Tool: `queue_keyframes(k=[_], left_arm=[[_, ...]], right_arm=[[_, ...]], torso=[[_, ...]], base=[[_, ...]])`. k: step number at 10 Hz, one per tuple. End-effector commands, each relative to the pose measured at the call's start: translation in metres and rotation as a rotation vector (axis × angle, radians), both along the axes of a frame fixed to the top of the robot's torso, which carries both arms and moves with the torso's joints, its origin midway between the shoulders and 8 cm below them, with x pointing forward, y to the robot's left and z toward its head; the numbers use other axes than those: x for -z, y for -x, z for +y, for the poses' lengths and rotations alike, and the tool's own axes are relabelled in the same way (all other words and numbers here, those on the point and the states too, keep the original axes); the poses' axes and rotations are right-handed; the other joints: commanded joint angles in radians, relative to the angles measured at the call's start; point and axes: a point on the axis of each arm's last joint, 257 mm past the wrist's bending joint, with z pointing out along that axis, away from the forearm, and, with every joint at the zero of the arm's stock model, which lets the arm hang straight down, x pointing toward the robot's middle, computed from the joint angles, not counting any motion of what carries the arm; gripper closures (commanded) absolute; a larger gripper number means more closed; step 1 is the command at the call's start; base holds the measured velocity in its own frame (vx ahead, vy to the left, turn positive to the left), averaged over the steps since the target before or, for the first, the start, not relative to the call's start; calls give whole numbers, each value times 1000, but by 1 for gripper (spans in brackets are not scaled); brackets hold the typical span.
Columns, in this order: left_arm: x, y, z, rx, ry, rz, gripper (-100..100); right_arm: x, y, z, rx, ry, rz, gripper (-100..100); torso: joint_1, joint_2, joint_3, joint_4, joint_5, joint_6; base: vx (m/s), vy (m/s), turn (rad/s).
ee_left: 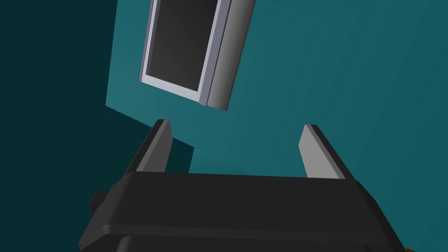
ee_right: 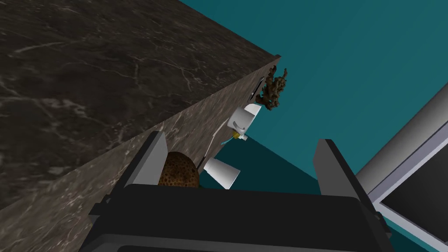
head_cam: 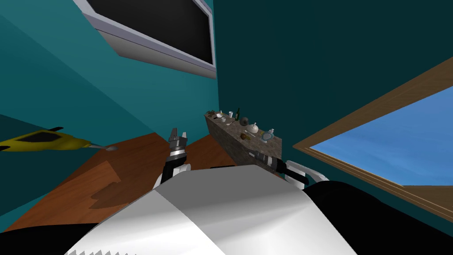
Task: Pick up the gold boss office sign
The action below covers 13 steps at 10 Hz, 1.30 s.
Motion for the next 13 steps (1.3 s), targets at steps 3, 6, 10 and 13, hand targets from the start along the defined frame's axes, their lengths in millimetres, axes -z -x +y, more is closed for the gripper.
queue_keyframes(k=[3,6,10,13], left_arm=[[0,0,0,0,0,0,0],[0,0,0,0,0,0,0],[0,0,0,0,0,0,0],[0,0,0,0,0,0,0]], right_arm=[[17,13,-22,-53,106,65,-100],[34,29,-48,-97,214,129,-100],[46,44,-79,-171,351,187,-100],[55,57,-107,-235,465,229,-100]], torso=[[0,-1,0,0,0,0],[0,-2,-1,0,0,0],[1,-3,-2,-1,0,0],[1,-4,-2,-1,0,0]], base=[[7,-13,52],[25,-8,72],[37,-6,67],[62,-10,103]])
